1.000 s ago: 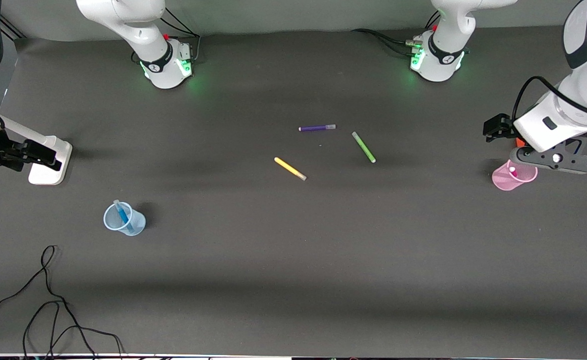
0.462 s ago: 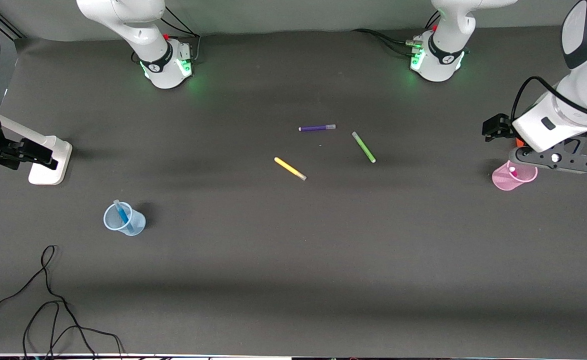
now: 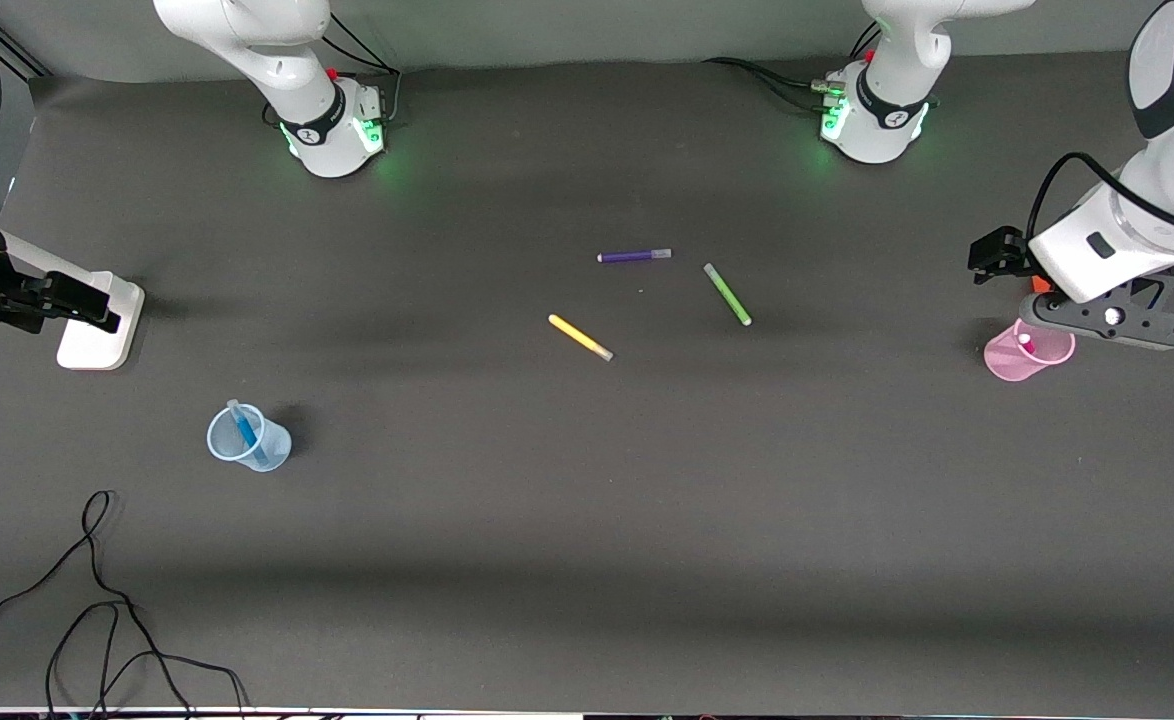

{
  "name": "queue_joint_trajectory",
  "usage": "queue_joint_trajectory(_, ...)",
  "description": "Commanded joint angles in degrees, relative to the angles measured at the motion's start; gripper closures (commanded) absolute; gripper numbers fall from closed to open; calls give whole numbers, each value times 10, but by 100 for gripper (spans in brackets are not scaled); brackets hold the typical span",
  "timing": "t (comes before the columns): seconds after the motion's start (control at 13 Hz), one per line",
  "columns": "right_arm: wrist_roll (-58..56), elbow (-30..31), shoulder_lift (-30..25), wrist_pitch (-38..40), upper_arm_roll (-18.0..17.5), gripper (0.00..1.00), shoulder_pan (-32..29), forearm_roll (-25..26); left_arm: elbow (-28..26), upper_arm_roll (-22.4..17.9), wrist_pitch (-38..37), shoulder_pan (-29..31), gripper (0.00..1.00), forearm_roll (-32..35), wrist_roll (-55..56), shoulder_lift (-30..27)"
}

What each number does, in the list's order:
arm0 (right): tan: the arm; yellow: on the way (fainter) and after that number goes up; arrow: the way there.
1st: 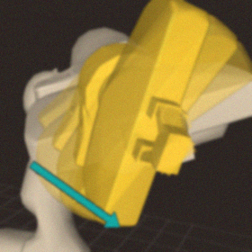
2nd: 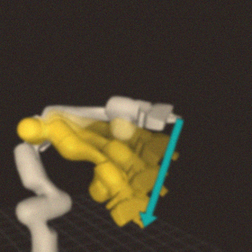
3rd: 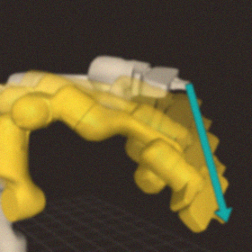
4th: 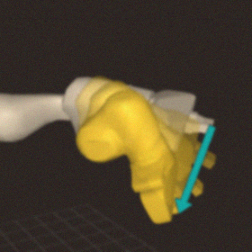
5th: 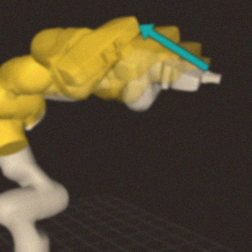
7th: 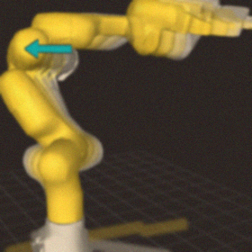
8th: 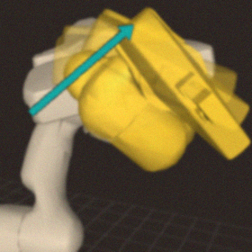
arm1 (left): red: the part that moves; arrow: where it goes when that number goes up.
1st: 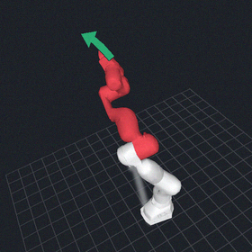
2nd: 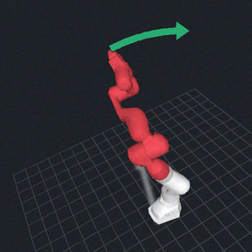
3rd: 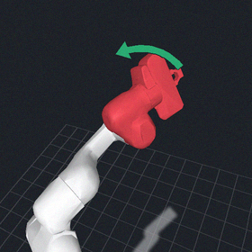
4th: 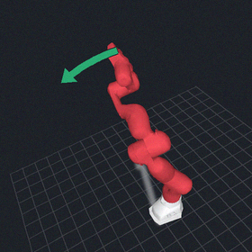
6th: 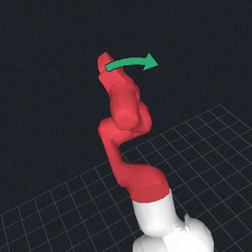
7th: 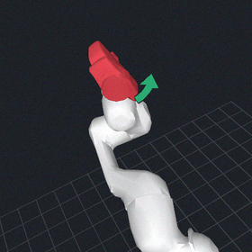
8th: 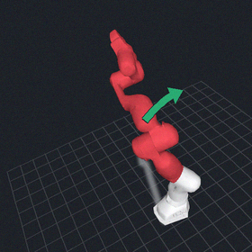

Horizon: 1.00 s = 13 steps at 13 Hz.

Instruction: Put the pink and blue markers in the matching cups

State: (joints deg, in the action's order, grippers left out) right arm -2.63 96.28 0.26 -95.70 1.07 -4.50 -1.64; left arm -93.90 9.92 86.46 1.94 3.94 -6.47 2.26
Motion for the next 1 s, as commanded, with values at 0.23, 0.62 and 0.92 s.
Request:
queue_joint_trajectory(0.23,6,9,-13,4,-3,0,-4,29,-3,-2,6,0,0,1,-8,-9)
queue_joint_trajectory(0.62,5,10,-13,4,-3,0,-4,29,-3,-2,6,0,0,0,-8,-7)
queue_joint_trajectory(0.92,6,9,-13,5,-3,0,-4,29,-3,-2,4,0,0,0,-8,-7)
